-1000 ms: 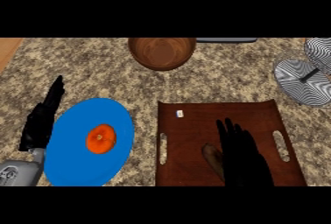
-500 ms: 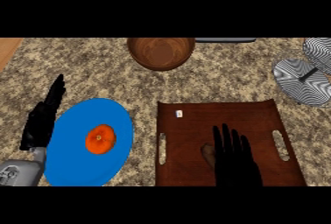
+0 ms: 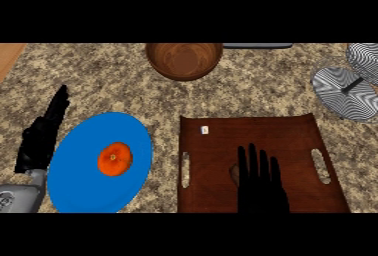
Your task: Pick the sweet potato from the tray and place it in the tiered basket
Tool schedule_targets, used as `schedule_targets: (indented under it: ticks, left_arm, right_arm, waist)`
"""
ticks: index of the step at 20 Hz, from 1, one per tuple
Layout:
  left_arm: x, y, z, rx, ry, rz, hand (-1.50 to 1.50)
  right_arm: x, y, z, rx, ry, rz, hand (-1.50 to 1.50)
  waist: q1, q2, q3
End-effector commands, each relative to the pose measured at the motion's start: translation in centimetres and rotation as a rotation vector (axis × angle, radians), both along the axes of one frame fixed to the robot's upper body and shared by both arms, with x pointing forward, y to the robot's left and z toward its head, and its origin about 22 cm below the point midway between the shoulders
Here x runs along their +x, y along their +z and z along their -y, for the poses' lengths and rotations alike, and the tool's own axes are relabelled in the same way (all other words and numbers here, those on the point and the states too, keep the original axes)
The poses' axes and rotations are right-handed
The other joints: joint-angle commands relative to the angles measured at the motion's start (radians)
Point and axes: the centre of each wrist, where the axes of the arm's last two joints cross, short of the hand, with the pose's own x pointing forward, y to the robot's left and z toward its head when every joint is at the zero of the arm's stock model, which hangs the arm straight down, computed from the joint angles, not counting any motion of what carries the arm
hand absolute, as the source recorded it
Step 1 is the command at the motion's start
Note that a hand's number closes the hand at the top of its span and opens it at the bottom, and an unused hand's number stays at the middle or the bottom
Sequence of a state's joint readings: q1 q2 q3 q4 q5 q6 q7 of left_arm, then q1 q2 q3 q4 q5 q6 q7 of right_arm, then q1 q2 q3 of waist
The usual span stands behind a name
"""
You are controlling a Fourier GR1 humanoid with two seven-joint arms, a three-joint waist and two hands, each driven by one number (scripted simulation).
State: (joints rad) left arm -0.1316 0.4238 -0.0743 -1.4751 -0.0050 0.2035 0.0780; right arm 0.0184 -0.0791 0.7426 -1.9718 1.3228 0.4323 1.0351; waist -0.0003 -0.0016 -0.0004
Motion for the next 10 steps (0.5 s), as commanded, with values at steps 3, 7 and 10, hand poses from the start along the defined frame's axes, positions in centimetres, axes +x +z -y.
schedule_targets:
  ticks: [3, 7, 10]
  left_arm:
    - [0.1, -0.6, -0.1, 0.008, -0.013, 0.021, 0.0]
    - [1.0, 1.8, 0.3, 0.0, 0.012, 0.002, 0.0]
    - [-1.4, -1.0, 0.9, 0.024, -0.004, -0.004, 0.0]
  right_arm:
    - [0.2, -3.6, -0.8, -0.056, -0.131, -0.052, -1.5]
    - [2.2, -1.9, -0.2, -0.06, -0.16, -0.084, -1.5]
    - [1.9, -2.3, -0.2, -0.05, -0.155, -0.075, -1.5]
  waist:
    - [-0.002, 0.002, 0.0]
    - [0.002, 0.002, 0.001]
    - [0.004, 0.001, 0.0]
